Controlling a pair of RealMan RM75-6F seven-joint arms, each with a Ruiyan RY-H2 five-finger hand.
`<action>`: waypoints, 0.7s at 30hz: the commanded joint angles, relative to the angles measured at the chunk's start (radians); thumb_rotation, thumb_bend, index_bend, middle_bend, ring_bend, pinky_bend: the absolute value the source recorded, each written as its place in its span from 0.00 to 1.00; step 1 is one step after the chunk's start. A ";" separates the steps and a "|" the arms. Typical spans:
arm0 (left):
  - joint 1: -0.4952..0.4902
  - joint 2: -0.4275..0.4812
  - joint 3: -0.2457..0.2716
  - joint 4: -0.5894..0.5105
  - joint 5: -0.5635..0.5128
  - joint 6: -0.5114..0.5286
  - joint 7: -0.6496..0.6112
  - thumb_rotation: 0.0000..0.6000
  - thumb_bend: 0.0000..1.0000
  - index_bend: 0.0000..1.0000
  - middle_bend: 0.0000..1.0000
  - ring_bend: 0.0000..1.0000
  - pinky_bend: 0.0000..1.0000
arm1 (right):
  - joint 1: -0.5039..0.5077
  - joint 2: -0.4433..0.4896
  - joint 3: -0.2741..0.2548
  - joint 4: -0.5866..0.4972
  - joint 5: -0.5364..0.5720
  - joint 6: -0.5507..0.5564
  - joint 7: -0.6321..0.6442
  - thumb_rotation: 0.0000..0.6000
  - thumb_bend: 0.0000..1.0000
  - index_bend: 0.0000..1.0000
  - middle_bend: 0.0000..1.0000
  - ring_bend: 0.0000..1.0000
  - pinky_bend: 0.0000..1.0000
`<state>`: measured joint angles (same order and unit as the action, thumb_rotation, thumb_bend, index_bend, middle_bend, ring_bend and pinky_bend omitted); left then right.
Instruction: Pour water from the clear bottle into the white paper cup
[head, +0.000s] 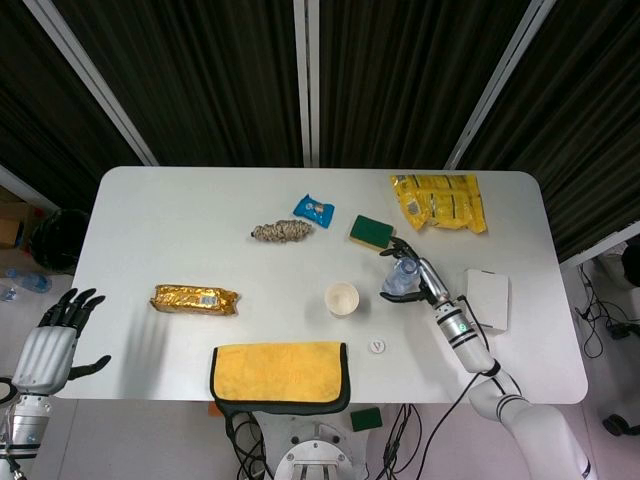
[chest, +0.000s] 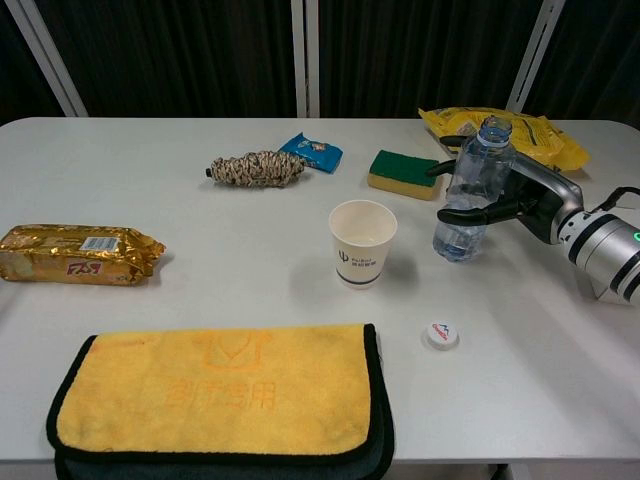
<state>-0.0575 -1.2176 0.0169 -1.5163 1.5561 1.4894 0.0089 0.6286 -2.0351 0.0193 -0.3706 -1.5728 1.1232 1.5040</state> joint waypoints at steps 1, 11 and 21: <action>0.000 0.001 0.000 -0.004 0.001 0.001 0.004 1.00 0.04 0.16 0.11 0.05 0.19 | -0.021 0.037 -0.013 -0.026 -0.011 0.033 -0.063 1.00 0.00 0.00 0.01 0.00 0.00; 0.004 0.005 0.000 -0.014 0.002 0.010 0.014 1.00 0.04 0.16 0.11 0.05 0.19 | -0.262 0.389 -0.066 -0.445 0.016 0.214 -0.679 1.00 0.00 0.00 0.00 0.00 0.00; 0.005 -0.008 -0.001 -0.017 0.015 0.024 0.032 1.00 0.04 0.16 0.11 0.05 0.19 | -0.506 0.559 -0.008 -0.749 0.190 0.450 -1.298 1.00 0.00 0.00 0.00 0.00 0.00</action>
<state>-0.0531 -1.2241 0.0156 -1.5338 1.5702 1.5121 0.0391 0.2539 -1.5473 -0.0166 -1.0351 -1.4814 1.4510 0.4615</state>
